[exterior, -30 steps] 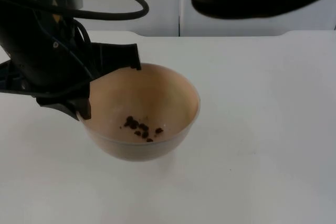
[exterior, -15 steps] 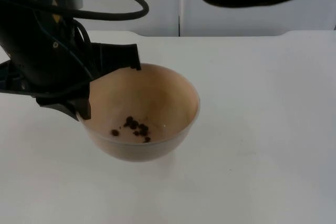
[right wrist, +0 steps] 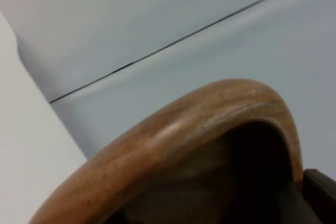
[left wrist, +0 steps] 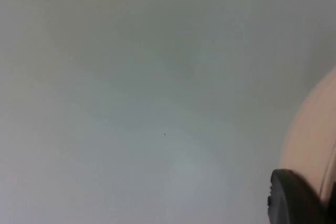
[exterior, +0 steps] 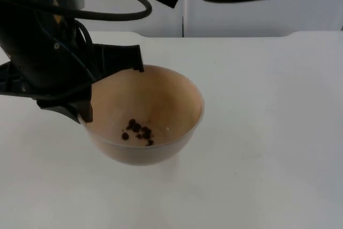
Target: Pick up the bowl with the left hand and pour the coffee beans from the cup into the bowl with the right hand.
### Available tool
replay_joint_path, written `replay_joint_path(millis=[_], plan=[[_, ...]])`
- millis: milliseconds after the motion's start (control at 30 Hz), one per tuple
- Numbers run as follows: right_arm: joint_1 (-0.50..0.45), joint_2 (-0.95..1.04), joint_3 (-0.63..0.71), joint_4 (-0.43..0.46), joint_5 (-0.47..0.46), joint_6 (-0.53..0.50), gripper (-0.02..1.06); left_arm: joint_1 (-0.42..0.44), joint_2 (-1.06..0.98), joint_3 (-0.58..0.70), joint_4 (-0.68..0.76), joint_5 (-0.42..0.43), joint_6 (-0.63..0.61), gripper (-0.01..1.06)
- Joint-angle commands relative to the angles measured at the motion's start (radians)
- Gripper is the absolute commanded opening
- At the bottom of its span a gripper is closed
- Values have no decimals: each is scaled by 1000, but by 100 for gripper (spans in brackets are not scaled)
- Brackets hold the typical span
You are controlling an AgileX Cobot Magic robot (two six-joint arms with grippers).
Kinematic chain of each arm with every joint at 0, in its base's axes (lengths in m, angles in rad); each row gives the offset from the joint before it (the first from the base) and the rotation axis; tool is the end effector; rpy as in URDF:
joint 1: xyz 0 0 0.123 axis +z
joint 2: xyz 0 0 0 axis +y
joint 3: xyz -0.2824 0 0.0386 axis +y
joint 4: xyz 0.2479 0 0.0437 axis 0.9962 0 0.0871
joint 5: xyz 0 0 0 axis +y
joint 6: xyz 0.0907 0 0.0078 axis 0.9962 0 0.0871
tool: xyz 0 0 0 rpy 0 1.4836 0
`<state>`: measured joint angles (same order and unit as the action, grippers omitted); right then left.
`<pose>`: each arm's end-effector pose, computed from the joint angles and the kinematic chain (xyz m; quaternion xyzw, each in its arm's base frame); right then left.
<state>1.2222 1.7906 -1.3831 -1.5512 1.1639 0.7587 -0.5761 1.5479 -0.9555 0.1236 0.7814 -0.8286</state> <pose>0.2076 0.3264 0.3192 -0.4062 0.6371 -0.3330 0.5642 0.2457 -0.1502 0.2171 -0.0875 0.9849 -0.0537 0.1397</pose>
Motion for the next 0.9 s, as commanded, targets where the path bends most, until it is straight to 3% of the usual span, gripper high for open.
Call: replay_joint_path(millis=[0, 800, 867], plan=[[-6, -10, 3, 25, 7, 11, 0, -5, -10, 3, -12, -1, -10, 0], [-83, -10, -16, 356, -64, -9, 0, -5, -10, 3, -10, -5, -10, 0], [-105, -10, -36, 438, -69, -51, 0, -5, -10, 3, -10, -5, -10, 0]])
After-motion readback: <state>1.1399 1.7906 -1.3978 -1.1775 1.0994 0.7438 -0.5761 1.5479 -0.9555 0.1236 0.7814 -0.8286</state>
